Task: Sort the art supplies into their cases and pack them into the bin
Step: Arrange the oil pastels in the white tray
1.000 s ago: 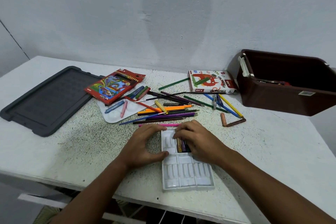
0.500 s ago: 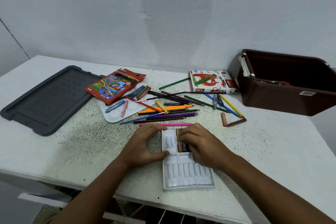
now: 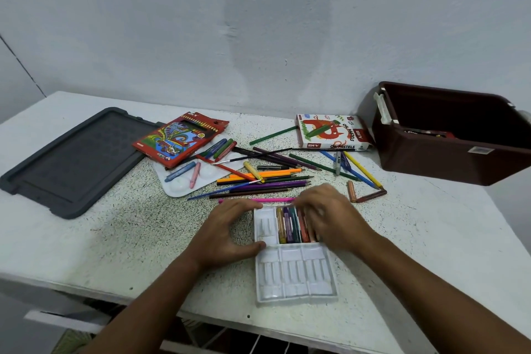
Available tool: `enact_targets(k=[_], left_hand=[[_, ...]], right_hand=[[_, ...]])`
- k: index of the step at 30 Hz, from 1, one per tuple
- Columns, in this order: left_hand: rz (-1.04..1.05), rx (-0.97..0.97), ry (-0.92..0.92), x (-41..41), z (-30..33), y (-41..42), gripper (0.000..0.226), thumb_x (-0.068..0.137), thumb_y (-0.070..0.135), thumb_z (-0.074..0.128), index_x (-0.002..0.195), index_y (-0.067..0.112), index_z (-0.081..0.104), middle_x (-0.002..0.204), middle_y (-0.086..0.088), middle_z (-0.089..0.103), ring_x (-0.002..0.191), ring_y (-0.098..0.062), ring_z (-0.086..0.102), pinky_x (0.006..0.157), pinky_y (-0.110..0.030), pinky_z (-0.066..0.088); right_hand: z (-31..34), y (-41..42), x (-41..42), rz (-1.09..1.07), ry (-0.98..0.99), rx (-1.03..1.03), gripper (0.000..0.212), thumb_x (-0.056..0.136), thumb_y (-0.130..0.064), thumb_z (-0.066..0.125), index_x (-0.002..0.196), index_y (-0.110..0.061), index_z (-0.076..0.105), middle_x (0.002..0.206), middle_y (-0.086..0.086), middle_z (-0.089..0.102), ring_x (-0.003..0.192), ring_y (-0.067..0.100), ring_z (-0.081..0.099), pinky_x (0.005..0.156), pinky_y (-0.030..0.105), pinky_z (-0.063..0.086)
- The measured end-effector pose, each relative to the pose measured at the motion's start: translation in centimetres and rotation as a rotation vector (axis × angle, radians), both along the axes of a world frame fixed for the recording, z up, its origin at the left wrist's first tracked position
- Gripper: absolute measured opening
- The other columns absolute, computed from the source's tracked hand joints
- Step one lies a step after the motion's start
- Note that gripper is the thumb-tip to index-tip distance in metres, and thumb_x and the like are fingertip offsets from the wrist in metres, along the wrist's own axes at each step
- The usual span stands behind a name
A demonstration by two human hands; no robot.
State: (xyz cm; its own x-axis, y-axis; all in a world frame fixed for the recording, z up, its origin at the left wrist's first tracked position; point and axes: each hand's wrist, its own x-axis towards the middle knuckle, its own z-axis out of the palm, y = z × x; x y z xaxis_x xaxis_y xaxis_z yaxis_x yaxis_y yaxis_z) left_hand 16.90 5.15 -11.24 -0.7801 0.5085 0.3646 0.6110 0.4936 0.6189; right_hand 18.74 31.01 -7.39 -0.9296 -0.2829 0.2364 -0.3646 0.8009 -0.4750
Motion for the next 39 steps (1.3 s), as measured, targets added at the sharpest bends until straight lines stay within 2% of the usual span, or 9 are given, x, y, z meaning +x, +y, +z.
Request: enact_targets(k=[3,7,16,25,28,31,35,37,39], left_hand=[[0.005,0.002,-0.001,0.0,0.1,0.0,0.062,0.07,0.053,0.075,0.124,0.028,0.057,0.122,0.015,0.057,0.117,-0.001,0.049,0.099,-0.027,0.04],[0.006,0.001,0.0,0.0,0.1,0.0,0.062,0.07,0.051,0.077,0.124,0.028,0.057,0.122,0.017,0.057,0.117,0.003,0.048,0.098,-0.021,0.038],[0.014,0.005,-0.028,0.2,0.2,0.0,0.063,0.07,0.054,0.076,0.125,0.031,0.056,0.123,0.016,0.056,0.118,0.0,0.048,0.098,-0.029,0.042],[0.019,0.004,-0.043,0.1,0.2,0.0,0.065,0.069,0.054,0.077,0.126,0.03,0.056,0.124,0.016,0.056,0.118,-0.002,0.049,0.098,-0.037,0.044],[0.019,0.004,-0.044,0.1,0.3,0.0,0.065,0.069,0.053,0.077,0.126,0.029,0.056,0.123,0.016,0.057,0.118,-0.001,0.049,0.097,-0.037,0.044],[0.02,0.005,-0.052,0.2,0.3,0.0,0.065,0.069,0.054,0.077,0.126,0.029,0.056,0.123,0.016,0.057,0.118,-0.001,0.049,0.097,-0.038,0.044],[0.016,0.004,-0.058,0.0,0.4,0.1,0.066,0.068,0.057,0.074,0.125,0.029,0.056,0.123,0.015,0.057,0.118,-0.004,0.05,0.098,-0.039,0.045],[0.016,0.001,-0.062,0.0,0.3,0.1,0.066,0.069,0.058,0.074,0.126,0.03,0.056,0.123,0.016,0.057,0.117,-0.004,0.05,0.097,-0.039,0.045],[0.015,0.002,-0.063,0.0,0.3,0.0,0.065,0.069,0.057,0.074,0.126,0.032,0.055,0.123,0.018,0.056,0.118,-0.003,0.05,0.097,-0.039,0.045]], right_hand=[[0.3,2.8,-2.8,-0.297,0.004,0.025,0.027,0.096,-0.014,0.053,0.12,-0.018,0.064,0.121,0.002,0.06,0.116,0.018,0.048,0.1,0.037,0.041],[0.6,5.8,-5.5,-0.487,-0.006,0.126,0.025,0.096,-0.022,0.053,0.116,-0.015,0.065,0.11,0.012,0.064,0.104,0.03,0.054,0.082,0.038,0.049],[0.6,4.1,-7.1,-0.569,-0.116,0.333,0.039,0.096,-0.042,0.051,0.124,-0.017,0.056,0.119,0.011,0.06,0.112,0.031,0.053,0.084,0.038,0.046],[0.9,3.5,-7.7,-0.641,-0.102,0.34,0.028,0.096,-0.037,0.05,0.115,-0.016,0.055,0.111,0.011,0.06,0.103,0.03,0.056,0.076,0.034,0.041],[1.0,3.5,-7.8,-0.663,-0.093,0.328,0.02,0.096,-0.029,0.05,0.11,-0.016,0.056,0.107,0.012,0.063,0.099,0.031,0.057,0.073,0.034,0.04],[1.2,3.4,-7.7,-0.721,-0.101,0.229,0.017,0.094,-0.021,0.051,0.109,-0.016,0.058,0.106,0.012,0.066,0.097,0.032,0.058,0.07,0.032,0.037],[1.6,3.5,-7.1,-0.771,-0.14,-0.02,0.035,0.095,-0.02,0.056,0.129,-0.016,0.057,0.118,0.011,0.065,0.105,0.031,0.059,0.076,0.031,0.042],[1.6,3.6,-6.8,-0.72,-0.13,-0.146,0.031,0.095,-0.02,0.057,0.126,-0.014,0.061,0.116,0.009,0.067,0.093,0.027,0.062,0.075,0.031,0.048],[1.8,3.5,-6.3,-0.648,-0.123,-0.22,0.024,0.095,-0.019,0.059,0.118,-0.015,0.067,0.109,0.007,0.069,0.078,0.021,0.059,0.066,0.029,0.046]])
